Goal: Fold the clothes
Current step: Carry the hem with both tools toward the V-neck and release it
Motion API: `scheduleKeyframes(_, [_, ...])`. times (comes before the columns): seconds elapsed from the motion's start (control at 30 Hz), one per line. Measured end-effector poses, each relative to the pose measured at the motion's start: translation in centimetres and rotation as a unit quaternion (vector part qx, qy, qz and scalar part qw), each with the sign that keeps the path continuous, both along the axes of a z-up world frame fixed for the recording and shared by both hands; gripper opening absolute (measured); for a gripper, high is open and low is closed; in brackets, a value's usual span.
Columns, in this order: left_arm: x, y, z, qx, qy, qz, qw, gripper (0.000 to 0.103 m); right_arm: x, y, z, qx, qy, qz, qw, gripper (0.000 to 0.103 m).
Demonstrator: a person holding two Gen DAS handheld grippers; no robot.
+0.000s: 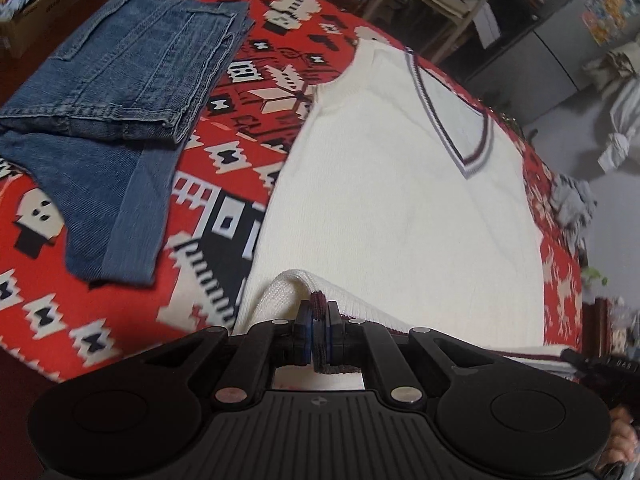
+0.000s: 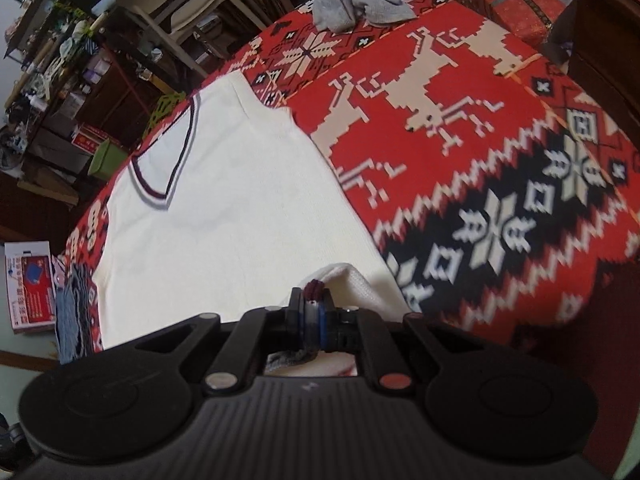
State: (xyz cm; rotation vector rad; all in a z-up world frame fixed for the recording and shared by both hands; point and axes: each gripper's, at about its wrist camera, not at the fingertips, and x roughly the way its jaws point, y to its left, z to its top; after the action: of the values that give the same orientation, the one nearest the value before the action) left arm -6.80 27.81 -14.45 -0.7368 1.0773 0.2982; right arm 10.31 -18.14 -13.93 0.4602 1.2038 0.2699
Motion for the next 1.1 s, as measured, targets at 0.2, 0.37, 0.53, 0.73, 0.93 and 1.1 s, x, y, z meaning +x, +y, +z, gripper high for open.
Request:
scheduleKeyframes(0.2, [4.0, 1.4, -1.1, -0.006, 0.012, 0.008, 0.9999, 0.006, 4.6, 2.0, -3.2, -0.01, 0.021, -0.004, 1.0, 0.007])
scheduleKeyframes(0.37, [5.8, 1.7, -1.8, 0.002, 0.014, 0.004, 0.9999, 0.006, 6.8, 3.3, -4.6, -0.004, 0.021, -0.011, 1.0, 0.008])
scheduleKeyframes(0.53, [6.4, 1.9, -2.4, 0.004, 0.011, 0.006, 0.9999, 0.007, 7.7, 3.8, -5.3, -0.007, 0.016, -0.015, 1.0, 0.008])
scheduleKeyframes(0.73, [6.9, 2.1, -2.9, 0.011, 0.006, 0.006, 0.9999, 0.015, 7.8, 3.5, -5.3, -0.005, 0.005, -0.03, 1.0, 0.011])
scheduleKeyframes(0.93, [6.5, 0.8, -1.2, 0.088, -0.015, -0.009, 0.9959, 0.06, 7.2, 4.0, -3.7, -0.041, -0.048, -0.024, 0.998, 0.035])
scheduleKeyframes(1.1, [6.1, -0.9, 0.0, 0.132, -0.036, -0.038, 0.9898, 0.069, 5.6, 5.0, -1.1, -0.043, -0.102, 0.017, 0.994, 0.041])
